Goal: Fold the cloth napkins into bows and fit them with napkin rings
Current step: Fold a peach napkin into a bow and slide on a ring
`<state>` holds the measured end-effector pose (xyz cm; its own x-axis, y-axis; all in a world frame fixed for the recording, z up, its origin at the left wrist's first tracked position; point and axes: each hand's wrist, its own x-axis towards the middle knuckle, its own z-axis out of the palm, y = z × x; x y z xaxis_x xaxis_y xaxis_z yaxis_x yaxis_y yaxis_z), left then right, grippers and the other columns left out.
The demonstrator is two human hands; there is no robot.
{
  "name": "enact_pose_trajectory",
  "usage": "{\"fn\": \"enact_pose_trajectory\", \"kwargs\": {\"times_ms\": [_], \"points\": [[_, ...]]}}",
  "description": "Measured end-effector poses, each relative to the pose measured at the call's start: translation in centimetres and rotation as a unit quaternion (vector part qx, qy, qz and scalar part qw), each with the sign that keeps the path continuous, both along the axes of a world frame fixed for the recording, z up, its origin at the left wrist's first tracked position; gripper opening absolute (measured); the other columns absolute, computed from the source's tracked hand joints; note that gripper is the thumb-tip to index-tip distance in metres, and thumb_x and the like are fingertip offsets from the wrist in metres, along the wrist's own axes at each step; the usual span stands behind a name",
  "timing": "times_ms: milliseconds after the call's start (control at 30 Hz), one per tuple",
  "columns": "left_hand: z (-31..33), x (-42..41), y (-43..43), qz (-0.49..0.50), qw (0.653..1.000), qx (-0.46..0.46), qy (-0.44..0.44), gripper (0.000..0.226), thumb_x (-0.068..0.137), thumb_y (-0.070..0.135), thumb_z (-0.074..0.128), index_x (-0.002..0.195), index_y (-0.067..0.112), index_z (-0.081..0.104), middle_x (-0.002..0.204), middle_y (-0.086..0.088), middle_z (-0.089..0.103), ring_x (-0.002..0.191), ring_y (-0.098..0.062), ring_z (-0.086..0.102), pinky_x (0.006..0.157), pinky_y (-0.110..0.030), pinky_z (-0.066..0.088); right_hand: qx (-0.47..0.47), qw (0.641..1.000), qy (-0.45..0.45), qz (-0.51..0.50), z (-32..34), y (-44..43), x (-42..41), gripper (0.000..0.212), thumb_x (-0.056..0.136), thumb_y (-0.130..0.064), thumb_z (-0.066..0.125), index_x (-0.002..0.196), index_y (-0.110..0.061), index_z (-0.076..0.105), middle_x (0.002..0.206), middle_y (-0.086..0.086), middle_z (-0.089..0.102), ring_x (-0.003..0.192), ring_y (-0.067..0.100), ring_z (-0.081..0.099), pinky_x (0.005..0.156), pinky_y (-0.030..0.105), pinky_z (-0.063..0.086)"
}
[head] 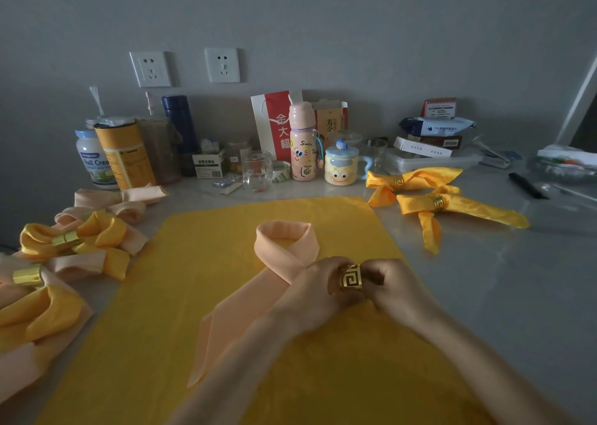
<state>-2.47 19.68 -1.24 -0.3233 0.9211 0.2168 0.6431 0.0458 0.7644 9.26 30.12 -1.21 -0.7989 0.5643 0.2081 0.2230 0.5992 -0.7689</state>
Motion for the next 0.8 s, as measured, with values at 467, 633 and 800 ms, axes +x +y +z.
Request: {"fn": "enact_pose_trajectory", "kwargs": {"times_ms": [467,633,800], "points": [[2.1,-2.9,-1.3,0.025,0.999,-0.011,0.025,0.044,0.072,0.015,0.08,0.11,0.021,0.058,0.104,0.005,0.063,0.099,-0.011,0.057,0.082,-0.01,0.04,-0.149,0.988,-0.039,0.031,2.3,1.1,1.5,0.007,0.09,-0.008,0.059,0.088,-0.011,0.065,0.057,-0.002,0.055,0.05,0.008,0.044,0.048,0.019,0.034],[2.3,-4.6,-2.3,0.069,0.99,-0.059,0.109,0.047,0.076,0.019,0.076,0.118,0.025,0.055,0.101,0.019,0.053,0.099,-0.008,0.052,0.101,-0.03,0.038,-0.152,0.979,-0.122,0.056,2.9,1.6,2.2,0.011,0.088,-0.003,0.058,0.084,-0.012,0.063,0.064,-0.001,0.06,0.055,0.01,0.048,0.051,0.023,0.035],[1.8,-4.5,-2.6,0.076,0.985,-0.099,0.116,0.044,0.082,0.023,0.069,0.122,0.031,0.052,0.108,0.017,0.056,0.11,-0.01,0.051,0.104,-0.032,0.027,-0.011,0.939,-0.321,0.123,4.3,1.1,2.6,0.02,0.086,-0.004,0.057,0.09,-0.022,0.066,0.088,-0.005,0.064,0.074,0.008,0.056,0.064,0.021,0.043]]}}
